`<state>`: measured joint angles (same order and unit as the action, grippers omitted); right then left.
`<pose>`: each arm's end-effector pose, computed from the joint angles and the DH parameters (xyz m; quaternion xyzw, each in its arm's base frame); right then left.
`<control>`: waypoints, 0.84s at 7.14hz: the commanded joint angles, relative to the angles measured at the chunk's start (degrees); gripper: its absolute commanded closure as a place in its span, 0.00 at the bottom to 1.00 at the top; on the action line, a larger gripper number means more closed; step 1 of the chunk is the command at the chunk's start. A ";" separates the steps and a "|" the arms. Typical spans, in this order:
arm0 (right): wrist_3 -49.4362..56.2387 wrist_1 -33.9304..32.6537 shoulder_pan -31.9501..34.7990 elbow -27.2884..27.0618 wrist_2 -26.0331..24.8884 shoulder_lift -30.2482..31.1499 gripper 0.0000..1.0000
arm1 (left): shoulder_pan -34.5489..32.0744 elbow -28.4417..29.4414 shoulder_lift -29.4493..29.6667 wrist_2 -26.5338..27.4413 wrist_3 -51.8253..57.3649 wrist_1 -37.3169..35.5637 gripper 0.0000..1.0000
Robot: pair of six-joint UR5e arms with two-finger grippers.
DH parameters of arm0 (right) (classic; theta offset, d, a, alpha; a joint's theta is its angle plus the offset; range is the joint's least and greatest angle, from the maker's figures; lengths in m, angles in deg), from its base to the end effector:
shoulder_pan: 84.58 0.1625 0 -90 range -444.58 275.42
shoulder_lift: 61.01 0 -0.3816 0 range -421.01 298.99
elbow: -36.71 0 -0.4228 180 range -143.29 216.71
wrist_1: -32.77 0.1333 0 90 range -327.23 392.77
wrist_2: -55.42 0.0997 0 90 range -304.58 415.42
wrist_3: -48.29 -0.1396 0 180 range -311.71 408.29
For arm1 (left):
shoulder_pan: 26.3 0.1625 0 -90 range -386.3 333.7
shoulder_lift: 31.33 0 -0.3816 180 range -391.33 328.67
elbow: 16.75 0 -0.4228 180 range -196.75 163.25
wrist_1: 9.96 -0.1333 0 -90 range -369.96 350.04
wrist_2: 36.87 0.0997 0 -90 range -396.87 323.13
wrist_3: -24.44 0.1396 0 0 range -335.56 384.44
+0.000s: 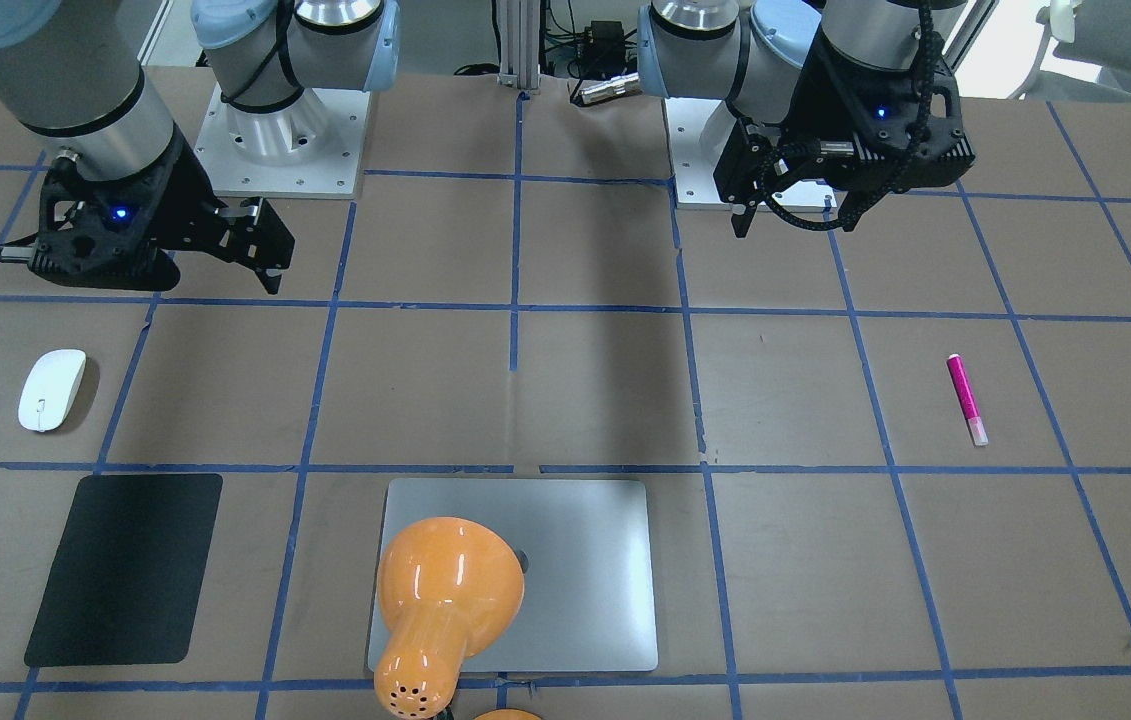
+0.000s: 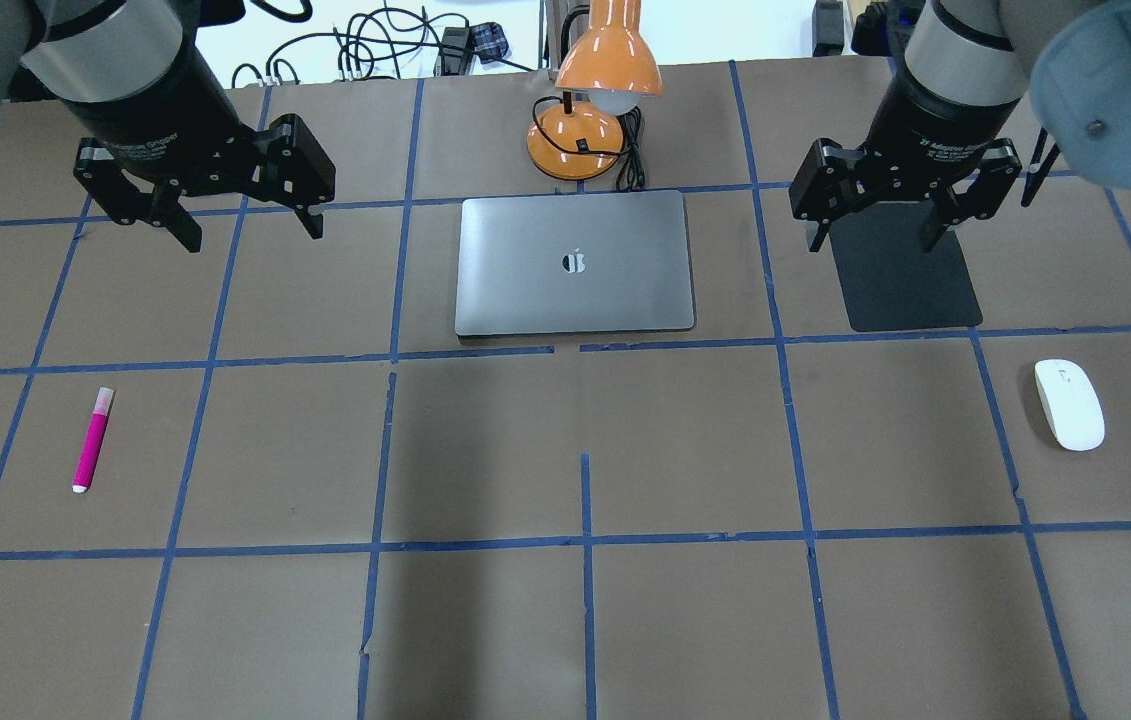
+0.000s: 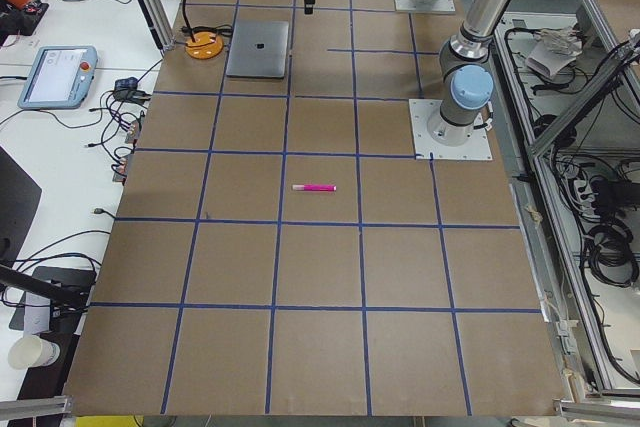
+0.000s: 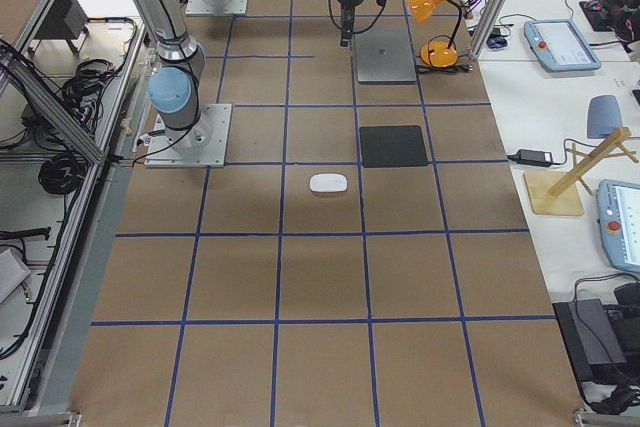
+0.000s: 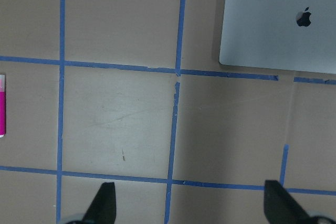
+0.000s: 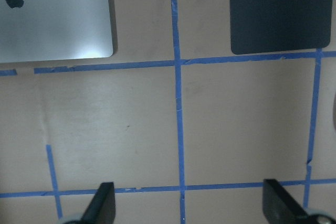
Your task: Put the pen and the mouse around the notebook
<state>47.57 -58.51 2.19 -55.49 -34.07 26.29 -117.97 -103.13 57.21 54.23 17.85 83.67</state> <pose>0.1045 -0.5367 0.3620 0.0346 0.9989 0.0315 0.0051 -0.1456 -0.5106 0.4444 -0.0430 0.9989 -0.0133 0.0087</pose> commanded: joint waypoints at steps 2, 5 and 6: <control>14.99 -14.64 -18.15 -14.00 -2.53 -1.34 0.00 | 2.79 -0.10 -0.74 0.30 1.13 0.15 0.00; 27.15 -25.43 -27.68 -22.40 -2.62 -3.36 0.00 | 20.42 -10.77 0.14 3.01 18.73 -2.89 0.00; 30.74 -25.79 -29.27 -22.49 -2.53 -4.24 0.00 | 25.87 -14.74 1.97 7.82 23.68 -10.32 0.00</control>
<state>73.95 -82.85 -24.71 -77.07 -36.66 23.20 -98.99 -112.66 57.57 57.86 34.71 80.03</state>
